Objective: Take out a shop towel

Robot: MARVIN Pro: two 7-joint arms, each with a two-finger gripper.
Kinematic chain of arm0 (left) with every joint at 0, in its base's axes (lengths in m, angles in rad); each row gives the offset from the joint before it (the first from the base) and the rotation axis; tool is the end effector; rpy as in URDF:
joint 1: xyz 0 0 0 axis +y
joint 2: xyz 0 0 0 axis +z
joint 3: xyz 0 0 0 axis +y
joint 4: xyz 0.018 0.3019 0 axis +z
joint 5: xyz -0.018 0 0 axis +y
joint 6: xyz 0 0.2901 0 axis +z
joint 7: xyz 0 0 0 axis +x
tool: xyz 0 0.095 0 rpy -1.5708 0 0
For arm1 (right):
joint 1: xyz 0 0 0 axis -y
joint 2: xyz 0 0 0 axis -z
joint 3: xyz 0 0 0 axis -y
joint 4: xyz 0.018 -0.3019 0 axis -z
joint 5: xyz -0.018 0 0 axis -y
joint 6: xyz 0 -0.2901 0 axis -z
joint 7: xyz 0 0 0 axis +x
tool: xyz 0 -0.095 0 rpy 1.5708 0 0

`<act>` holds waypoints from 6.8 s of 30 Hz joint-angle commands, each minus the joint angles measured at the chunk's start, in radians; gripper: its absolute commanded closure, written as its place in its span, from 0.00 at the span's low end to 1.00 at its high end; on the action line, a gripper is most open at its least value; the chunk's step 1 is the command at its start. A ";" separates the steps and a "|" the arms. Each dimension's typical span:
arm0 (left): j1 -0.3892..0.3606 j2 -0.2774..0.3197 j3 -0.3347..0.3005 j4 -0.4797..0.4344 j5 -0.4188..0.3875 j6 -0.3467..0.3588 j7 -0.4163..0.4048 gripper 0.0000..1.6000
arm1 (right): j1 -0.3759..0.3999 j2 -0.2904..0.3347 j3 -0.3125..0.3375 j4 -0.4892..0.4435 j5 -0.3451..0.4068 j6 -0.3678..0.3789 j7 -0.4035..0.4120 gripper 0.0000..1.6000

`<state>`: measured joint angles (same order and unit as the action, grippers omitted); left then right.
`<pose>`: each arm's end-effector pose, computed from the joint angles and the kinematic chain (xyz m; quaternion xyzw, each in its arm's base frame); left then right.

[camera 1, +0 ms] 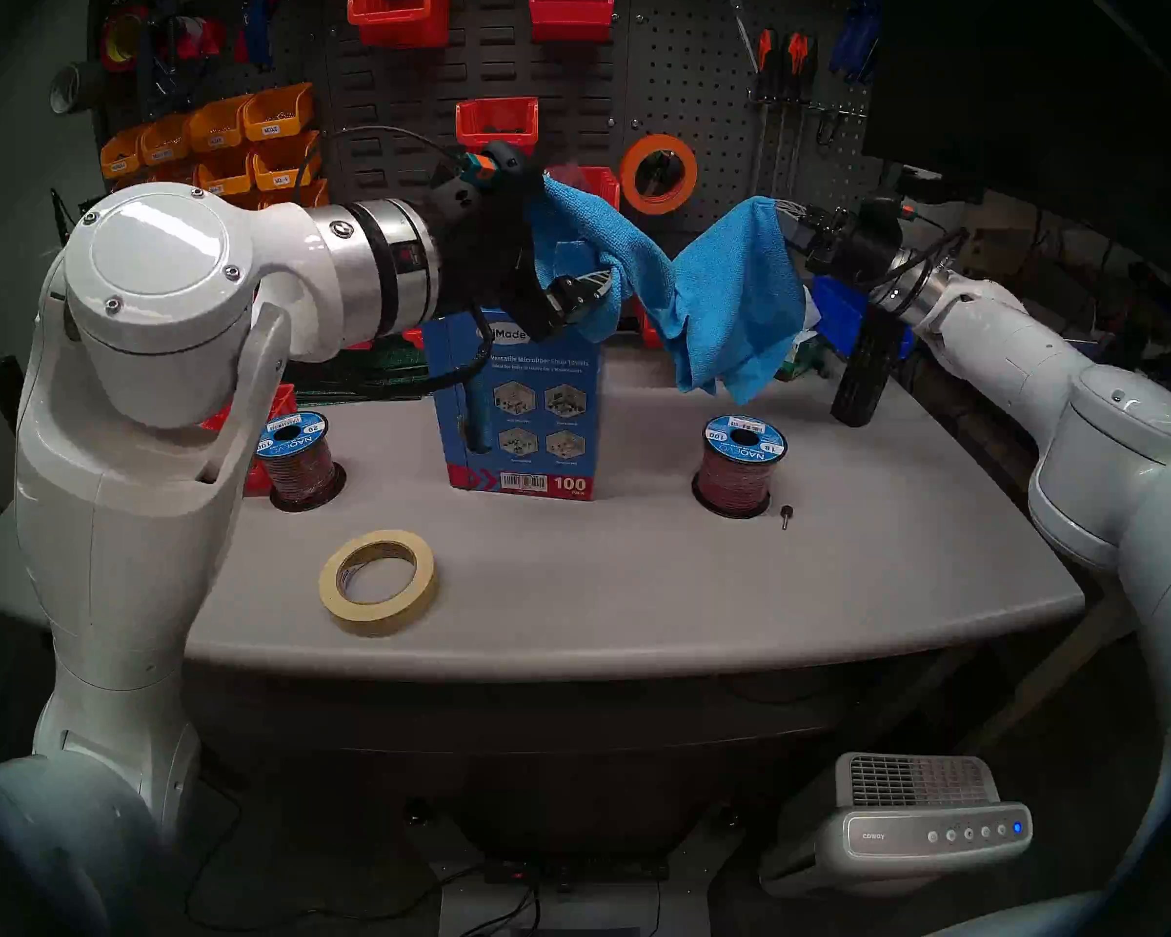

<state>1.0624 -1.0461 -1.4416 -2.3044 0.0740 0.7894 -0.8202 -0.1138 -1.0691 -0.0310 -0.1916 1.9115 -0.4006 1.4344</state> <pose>0.3441 -0.0272 0.0039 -0.5647 0.4794 -0.6718 0.0068 0.5823 -0.1549 -0.0346 -0.4640 -0.3643 -0.7362 0.3316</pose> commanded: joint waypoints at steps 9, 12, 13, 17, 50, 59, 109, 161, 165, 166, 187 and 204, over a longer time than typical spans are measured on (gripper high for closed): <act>-0.171 -0.028 0.102 0.121 0.095 -0.038 0.053 1.00 | 0.019 0.014 0.044 0.000 0.032 0.017 0.044 1.00; -0.187 -0.038 0.119 0.134 0.108 -0.039 0.062 1.00 | 0.015 0.016 0.048 0.000 0.035 0.019 0.048 1.00; -0.179 -0.042 0.121 0.134 0.114 -0.045 0.067 1.00 | 0.014 0.017 0.049 0.000 0.035 0.020 0.049 1.00; -0.224 -0.060 0.156 0.163 0.141 -0.044 0.086 1.00 | 0.008 0.019 0.056 -0.002 0.038 0.024 0.049 1.00; -0.312 -0.155 0.189 0.252 0.251 0.000 0.201 1.00 | -0.045 0.036 0.082 -0.068 0.041 0.055 0.049 0.00; -0.314 -0.184 0.207 0.260 0.264 0.018 0.220 1.00 | -0.048 0.023 0.078 -0.093 0.033 0.096 0.049 0.00; -0.273 -0.231 0.198 0.252 0.268 0.010 0.238 1.00 | 0.222 0.098 0.129 -0.241 -0.285 0.588 0.049 0.00; -0.274 -0.311 0.214 0.266 0.279 -0.019 0.287 1.00 | 0.038 0.012 0.130 -0.279 -0.250 0.641 0.049 0.00; -0.277 -0.320 0.220 0.271 0.281 -0.024 0.291 1.00 | 0.015 0.009 0.137 -0.286 -0.240 0.634 0.049 0.00; -0.278 -0.322 0.221 0.272 0.282 -0.024 0.292 1.00 | 0.010 0.009 0.137 -0.287 -0.239 0.631 0.049 0.00; -0.286 -0.342 0.219 0.286 0.293 -0.038 0.304 1.00 | -0.057 -0.002 0.156 -0.279 -0.211 0.621 0.049 0.00; -0.289 -0.351 0.214 0.300 0.297 -0.049 0.308 1.00 | -0.065 -0.001 0.186 -0.252 -0.187 0.642 0.049 1.00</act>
<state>0.8146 -1.3832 -1.2162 -1.9957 0.3706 0.7558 -0.5227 -0.2031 -1.0777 0.1239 -0.4490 1.6981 0.2357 1.4837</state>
